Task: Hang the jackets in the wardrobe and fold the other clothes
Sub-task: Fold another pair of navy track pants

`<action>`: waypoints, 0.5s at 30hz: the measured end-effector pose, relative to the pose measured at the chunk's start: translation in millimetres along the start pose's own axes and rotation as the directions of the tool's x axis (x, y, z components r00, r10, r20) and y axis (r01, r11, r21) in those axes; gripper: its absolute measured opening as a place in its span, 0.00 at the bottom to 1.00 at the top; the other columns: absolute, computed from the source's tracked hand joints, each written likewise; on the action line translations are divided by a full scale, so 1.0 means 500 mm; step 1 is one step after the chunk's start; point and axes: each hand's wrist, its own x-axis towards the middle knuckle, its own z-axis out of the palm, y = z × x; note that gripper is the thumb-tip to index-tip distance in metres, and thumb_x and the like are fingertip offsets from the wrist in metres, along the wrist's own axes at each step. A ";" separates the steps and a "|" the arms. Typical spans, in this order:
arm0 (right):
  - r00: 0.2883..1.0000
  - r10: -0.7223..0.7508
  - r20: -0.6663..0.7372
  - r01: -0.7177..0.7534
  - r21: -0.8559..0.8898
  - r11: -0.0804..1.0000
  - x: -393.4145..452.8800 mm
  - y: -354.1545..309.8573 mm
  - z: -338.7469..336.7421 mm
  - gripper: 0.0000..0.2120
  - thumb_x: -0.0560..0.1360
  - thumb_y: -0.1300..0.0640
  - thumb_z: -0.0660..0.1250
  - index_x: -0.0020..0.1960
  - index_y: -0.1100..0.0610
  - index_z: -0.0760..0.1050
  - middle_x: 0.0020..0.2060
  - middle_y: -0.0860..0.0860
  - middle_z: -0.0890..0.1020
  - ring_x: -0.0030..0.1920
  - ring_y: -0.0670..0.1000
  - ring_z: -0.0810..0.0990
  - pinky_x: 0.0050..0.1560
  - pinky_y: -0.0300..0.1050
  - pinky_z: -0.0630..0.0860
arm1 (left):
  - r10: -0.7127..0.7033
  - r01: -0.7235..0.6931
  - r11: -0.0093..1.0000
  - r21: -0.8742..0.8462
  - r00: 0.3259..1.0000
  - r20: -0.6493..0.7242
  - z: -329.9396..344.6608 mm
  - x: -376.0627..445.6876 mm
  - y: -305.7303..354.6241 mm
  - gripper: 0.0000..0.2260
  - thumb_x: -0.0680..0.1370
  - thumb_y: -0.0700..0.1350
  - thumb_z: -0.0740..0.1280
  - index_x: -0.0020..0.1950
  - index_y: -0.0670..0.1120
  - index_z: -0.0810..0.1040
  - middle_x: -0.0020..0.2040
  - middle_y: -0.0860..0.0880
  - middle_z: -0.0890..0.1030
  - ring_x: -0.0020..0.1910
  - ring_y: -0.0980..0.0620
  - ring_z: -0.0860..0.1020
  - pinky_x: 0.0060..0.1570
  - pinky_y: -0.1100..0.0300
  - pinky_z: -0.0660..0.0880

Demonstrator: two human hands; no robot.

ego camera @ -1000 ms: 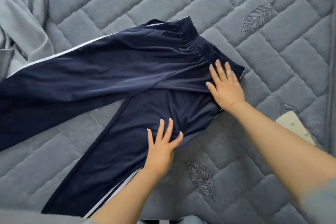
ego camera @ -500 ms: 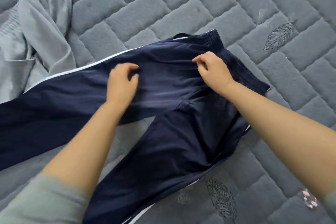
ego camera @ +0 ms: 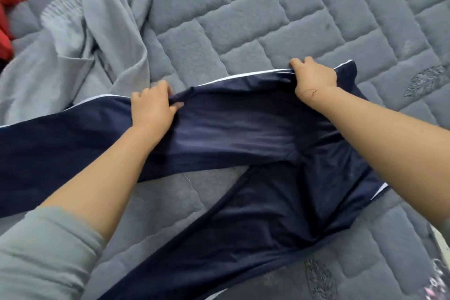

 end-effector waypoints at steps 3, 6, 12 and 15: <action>0.991 0.043 -0.130 -0.030 0.096 0.995 -0.035 0.021 0.006 0.14 0.72 0.68 0.62 0.58 0.62 0.74 0.57 0.62 0.71 0.52 0.66 0.76 0.42 0.52 0.66 | 0.067 -0.064 0.997 -0.050 0.997 0.050 -0.018 -0.038 -0.006 0.10 0.77 0.52 0.68 0.45 0.47 0.72 0.47 0.44 0.80 0.47 0.39 0.77 0.48 0.48 0.67; 0.951 0.102 -0.292 -0.013 0.293 0.956 -0.094 0.051 0.014 0.16 0.68 0.69 0.63 0.55 0.63 0.74 0.57 0.61 0.72 0.51 0.65 0.75 0.44 0.52 0.67 | 0.036 -0.039 0.974 -0.223 0.999 -0.019 -0.040 -0.117 0.006 0.10 0.77 0.50 0.67 0.42 0.48 0.69 0.41 0.50 0.76 0.41 0.44 0.74 0.37 0.51 0.67; 0.864 0.192 -0.466 0.114 0.552 0.826 -0.285 0.163 0.065 0.14 0.64 0.76 0.59 0.48 0.66 0.73 0.52 0.65 0.71 0.47 0.60 0.73 0.48 0.50 0.70 | 0.195 -0.151 0.940 -0.307 0.973 0.120 -0.055 -0.365 0.091 0.10 0.74 0.48 0.68 0.39 0.51 0.66 0.37 0.53 0.74 0.38 0.46 0.74 0.38 0.50 0.71; 0.856 0.234 -0.462 0.105 0.597 0.795 -0.381 0.237 0.111 0.16 0.63 0.78 0.57 0.46 0.66 0.72 0.50 0.66 0.70 0.47 0.56 0.71 0.50 0.41 0.67 | 0.261 -0.183 0.932 -0.313 0.938 0.230 -0.016 -0.488 0.160 0.12 0.73 0.50 0.68 0.40 0.51 0.65 0.38 0.54 0.74 0.38 0.49 0.74 0.37 0.52 0.70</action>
